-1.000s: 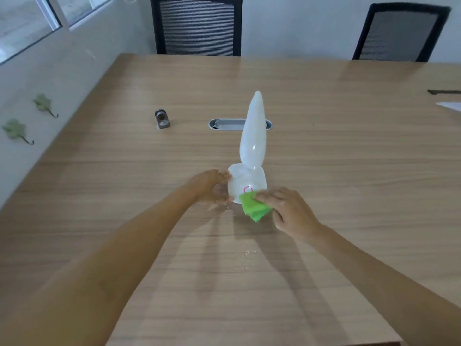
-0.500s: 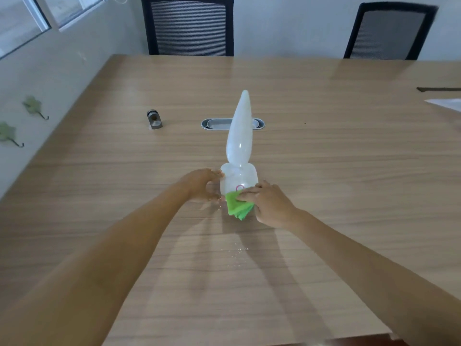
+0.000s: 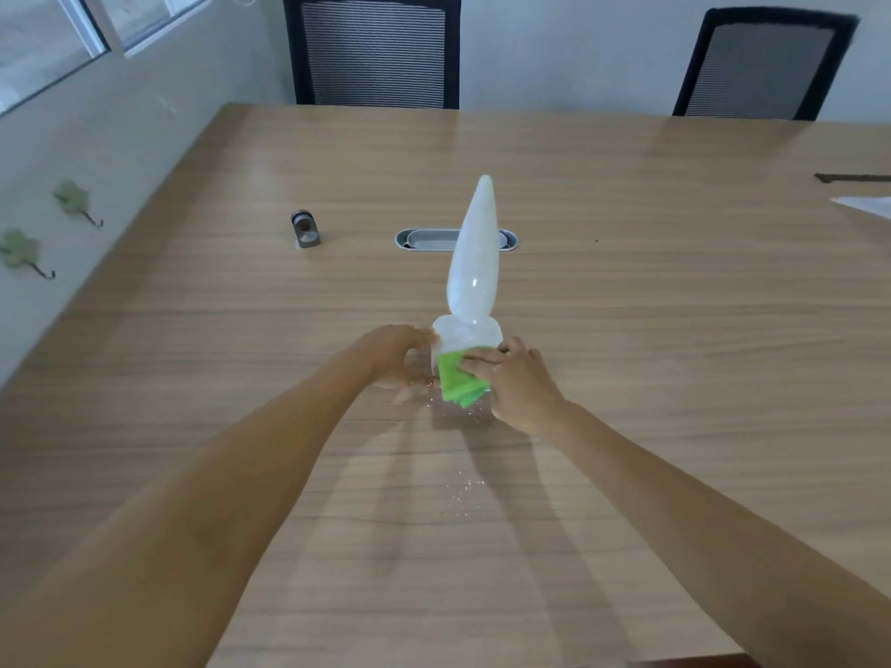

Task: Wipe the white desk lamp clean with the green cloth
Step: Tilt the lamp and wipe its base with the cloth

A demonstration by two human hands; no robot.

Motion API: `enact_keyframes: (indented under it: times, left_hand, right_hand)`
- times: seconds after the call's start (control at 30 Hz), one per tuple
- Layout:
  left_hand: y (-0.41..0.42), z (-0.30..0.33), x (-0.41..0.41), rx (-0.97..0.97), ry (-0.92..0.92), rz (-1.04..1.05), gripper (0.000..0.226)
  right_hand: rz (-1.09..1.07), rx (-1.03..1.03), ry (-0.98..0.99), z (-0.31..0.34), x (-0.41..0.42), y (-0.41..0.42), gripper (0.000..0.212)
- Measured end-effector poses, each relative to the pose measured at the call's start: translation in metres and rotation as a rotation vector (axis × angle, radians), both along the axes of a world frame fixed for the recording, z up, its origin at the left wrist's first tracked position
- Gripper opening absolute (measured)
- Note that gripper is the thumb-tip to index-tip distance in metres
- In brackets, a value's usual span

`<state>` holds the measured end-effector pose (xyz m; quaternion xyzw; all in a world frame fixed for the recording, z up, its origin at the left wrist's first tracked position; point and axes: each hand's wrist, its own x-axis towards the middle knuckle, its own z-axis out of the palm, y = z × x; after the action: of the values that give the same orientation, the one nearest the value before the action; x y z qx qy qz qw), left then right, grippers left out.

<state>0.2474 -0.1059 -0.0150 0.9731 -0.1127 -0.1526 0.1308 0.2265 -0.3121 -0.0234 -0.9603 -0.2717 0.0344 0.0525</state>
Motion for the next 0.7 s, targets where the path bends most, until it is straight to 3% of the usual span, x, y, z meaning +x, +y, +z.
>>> enact_keyframes:
  times: [0.13,0.37,0.47,0.7]
  left_hand:
    - [-0.001,0.001,0.000,-0.030,0.002,0.030,0.081]
    - [-0.001,0.000,0.000,-0.088,0.036,0.097,0.080]
    - [-0.001,-0.002,0.002,-0.087,0.034,0.098,0.082]
    - [-0.002,-0.002,0.005,-0.078,0.048,0.103,0.084]
  right_hand:
    - [0.003,0.074,0.019,0.002,-0.014,-0.021,0.060]
    - [-0.303,0.184,0.005,0.014,0.028,-0.014,0.062]
    - [-0.246,0.125,0.072,0.003,0.018,-0.018,0.063]
    - [-0.078,0.086,0.023,-0.003,-0.028,-0.052,0.063]
